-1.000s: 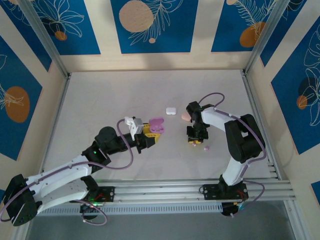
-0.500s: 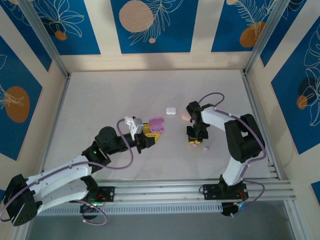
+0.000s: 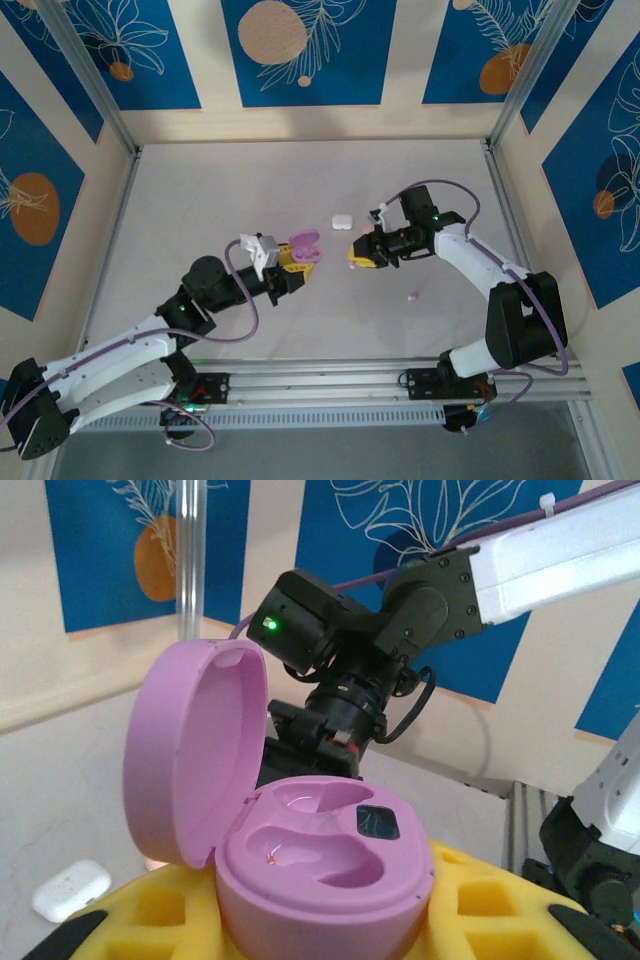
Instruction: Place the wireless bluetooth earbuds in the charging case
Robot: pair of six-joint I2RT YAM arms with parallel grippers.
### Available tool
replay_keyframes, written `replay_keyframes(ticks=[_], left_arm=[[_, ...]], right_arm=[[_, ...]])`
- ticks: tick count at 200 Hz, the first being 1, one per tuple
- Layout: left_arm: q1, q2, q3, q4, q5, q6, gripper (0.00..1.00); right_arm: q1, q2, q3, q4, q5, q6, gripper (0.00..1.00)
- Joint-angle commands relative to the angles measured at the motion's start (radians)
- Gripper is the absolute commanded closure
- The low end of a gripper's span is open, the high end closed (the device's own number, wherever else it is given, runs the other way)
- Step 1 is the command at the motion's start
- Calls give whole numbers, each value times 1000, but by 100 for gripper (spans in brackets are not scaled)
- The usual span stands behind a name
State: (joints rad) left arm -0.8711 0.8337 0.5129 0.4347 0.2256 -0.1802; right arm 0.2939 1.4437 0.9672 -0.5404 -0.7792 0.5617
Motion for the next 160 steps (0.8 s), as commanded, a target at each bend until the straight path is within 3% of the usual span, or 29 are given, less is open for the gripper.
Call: replay_keyframes(ticks=[1, 21, 104, 160], left_arm=[[-9, -34, -11, -29, -41, 56, 71], [-8, -46, -12, -48, -51, 81, 71], [-8, -48, -17, -47, -48, 105, 71], [-9, -39, -16, -51, -52, 128, 71]], right_arm=[[-1, -6, -16, 150, -364, 102, 80], [-6, -5, -13, 195, -408, 172, 80], [-8, -76, 1, 178, -328, 250, 80], [39, -239, -4, 179, -116, 239, 80]])
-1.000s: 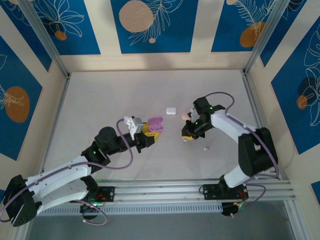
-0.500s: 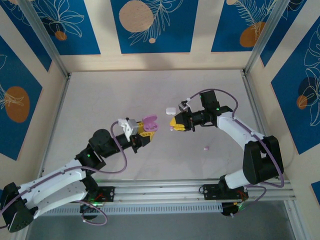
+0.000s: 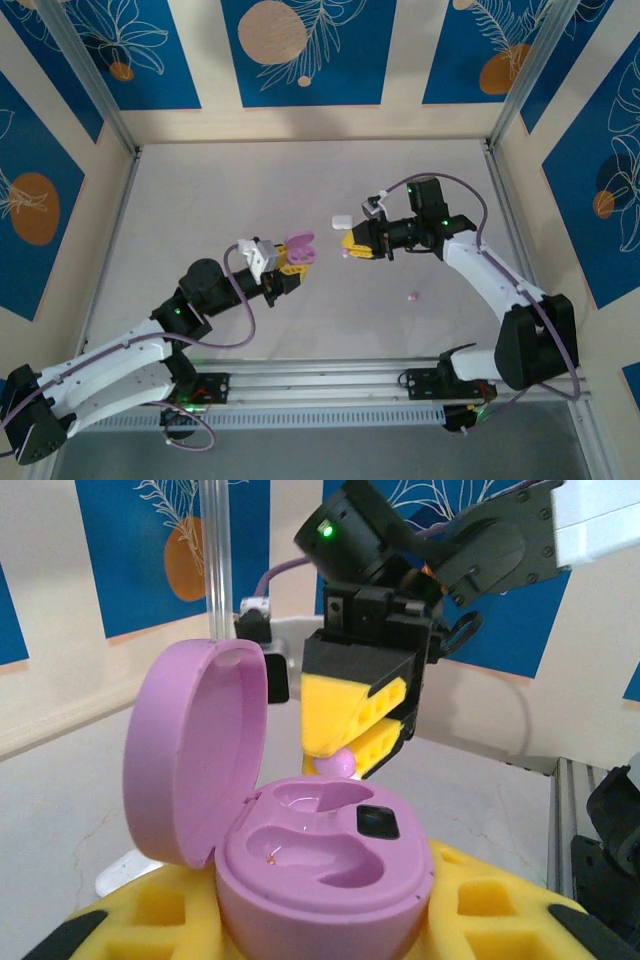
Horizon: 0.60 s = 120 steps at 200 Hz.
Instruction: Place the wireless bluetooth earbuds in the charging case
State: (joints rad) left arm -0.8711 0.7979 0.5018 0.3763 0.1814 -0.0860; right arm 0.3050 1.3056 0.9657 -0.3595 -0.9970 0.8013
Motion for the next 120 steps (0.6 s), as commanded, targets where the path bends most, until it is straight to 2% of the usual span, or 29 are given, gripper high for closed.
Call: replay_keyframes(ticks=[1, 37, 120], left_arm=[[-8, -3, -4, 7, -8, 34, 71], [-9, 14, 7, 17, -10, 54, 70], [-10, 73, 24, 103, 26, 79, 70]], right_arm=[[29, -104, -3, 0, 106, 0, 80], [45, -198, -35, 66, 179, 45, 80], [83, -233, -35, 233, 58, 213, 79]])
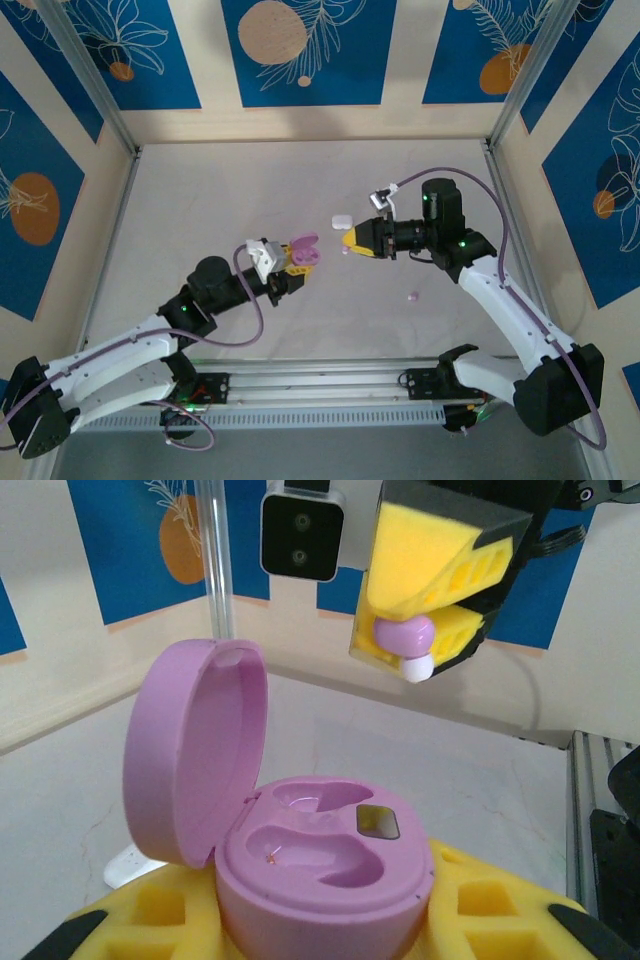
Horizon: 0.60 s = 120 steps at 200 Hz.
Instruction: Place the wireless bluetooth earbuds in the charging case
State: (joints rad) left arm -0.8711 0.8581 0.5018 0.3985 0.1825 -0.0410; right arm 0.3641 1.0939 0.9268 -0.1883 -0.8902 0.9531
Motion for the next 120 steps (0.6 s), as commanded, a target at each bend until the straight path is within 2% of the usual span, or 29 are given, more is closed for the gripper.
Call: replay_keyframes(ticks=[1, 47, 89, 120], left_arm=[[-9, 14, 24, 82, 26, 35, 70], [-10, 68, 24, 165, 25, 58, 70], [-16, 100, 18, 238, 10, 62, 70], [-24, 111, 19, 253, 6, 62, 70]], right_arm=[[26, -22, 4, 63, -48, 62, 79], [82, -18, 23, 112, -10, 103, 79], [150, -41, 19, 136, 143, 80, 78], [173, -32, 0, 207, 178, 122, 78]])
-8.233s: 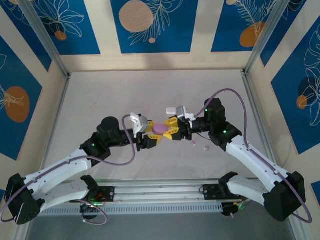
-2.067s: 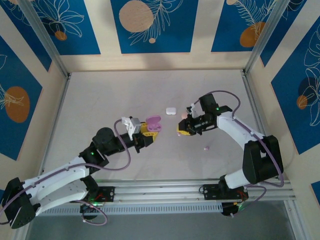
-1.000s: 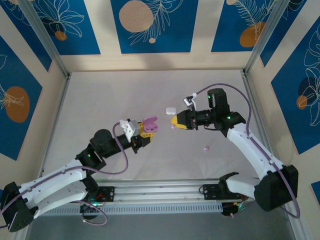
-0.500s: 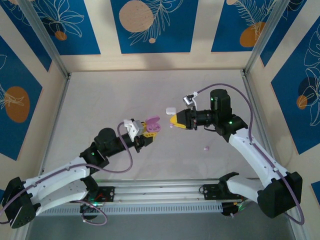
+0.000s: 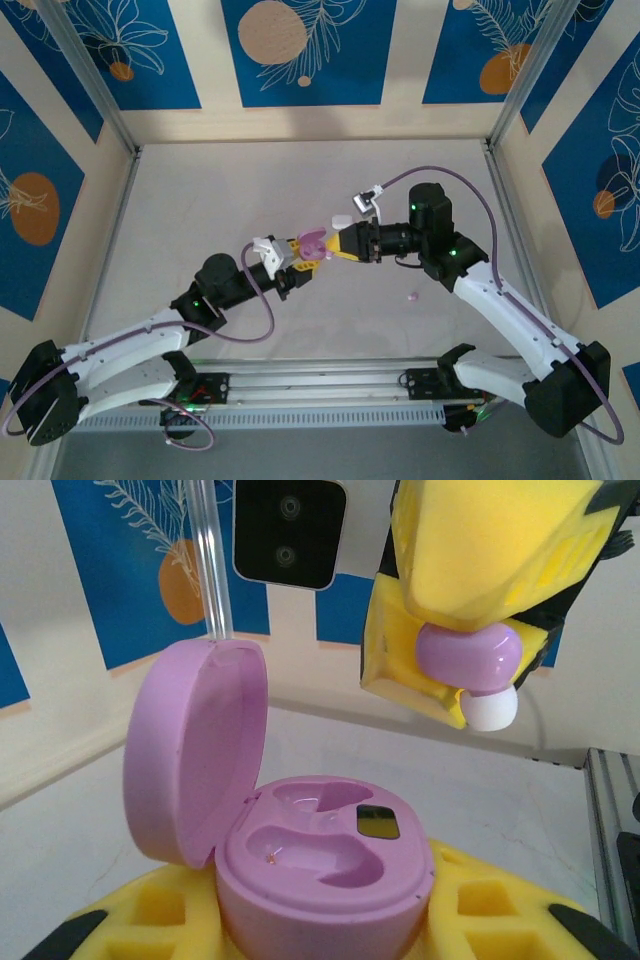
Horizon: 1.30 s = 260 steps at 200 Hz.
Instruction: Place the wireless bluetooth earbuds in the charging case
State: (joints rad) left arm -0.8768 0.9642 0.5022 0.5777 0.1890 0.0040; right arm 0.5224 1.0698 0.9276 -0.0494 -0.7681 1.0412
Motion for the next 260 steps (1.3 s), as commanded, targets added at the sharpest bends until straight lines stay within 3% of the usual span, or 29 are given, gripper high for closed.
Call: replay_keyframes(ticks=[1, 55, 260], left_arm=[[-18, 5, 19, 74, 0, 17, 70], [-31, 8, 18, 90, -6, 14, 70], [-40, 14, 28, 110, -25, 3, 70]], right_arm=[[16, -7, -2, 70, 56, 36, 78], [61, 17, 17, 64, 137, 10, 78], [267, 79, 207, -330, 569, -274, 77]])
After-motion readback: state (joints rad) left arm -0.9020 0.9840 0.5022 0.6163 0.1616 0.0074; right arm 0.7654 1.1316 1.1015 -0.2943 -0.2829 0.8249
